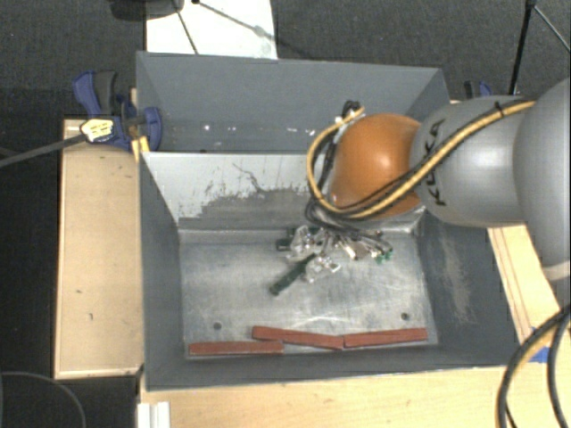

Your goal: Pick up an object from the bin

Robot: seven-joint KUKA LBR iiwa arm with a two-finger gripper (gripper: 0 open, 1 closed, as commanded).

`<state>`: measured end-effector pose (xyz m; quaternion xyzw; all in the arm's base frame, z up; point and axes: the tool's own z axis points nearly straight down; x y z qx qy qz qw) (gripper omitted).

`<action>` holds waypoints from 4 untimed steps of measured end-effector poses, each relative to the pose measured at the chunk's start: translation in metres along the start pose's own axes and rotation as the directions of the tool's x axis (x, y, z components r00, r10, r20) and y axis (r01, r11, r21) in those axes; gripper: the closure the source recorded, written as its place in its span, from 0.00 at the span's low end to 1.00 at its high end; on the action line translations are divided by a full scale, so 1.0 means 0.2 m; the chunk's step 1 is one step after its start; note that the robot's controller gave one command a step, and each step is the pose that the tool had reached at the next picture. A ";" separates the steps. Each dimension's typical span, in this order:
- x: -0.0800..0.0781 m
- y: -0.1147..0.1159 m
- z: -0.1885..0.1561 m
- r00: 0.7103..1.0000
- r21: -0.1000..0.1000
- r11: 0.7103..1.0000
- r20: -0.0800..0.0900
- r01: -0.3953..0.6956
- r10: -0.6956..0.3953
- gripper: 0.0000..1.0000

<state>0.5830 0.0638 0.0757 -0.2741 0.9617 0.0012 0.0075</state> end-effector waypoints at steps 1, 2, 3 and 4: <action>0.00 0.00 0.00 1.000 0.000 1.000 0.000 -0.001 0.001 1.00; 0.01 0.00 -0.02 1.000 -0.002 1.000 -0.007 -0.001 0.001 1.00; 0.01 0.00 -0.11 1.000 -0.004 1.000 -0.015 -0.002 0.002 1.00; 0.01 0.00 -0.20 1.000 -0.004 1.000 -0.016 -0.004 0.004 1.00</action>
Offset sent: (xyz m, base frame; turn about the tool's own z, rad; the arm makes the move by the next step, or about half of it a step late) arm -0.0001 0.0000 0.0615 0.0000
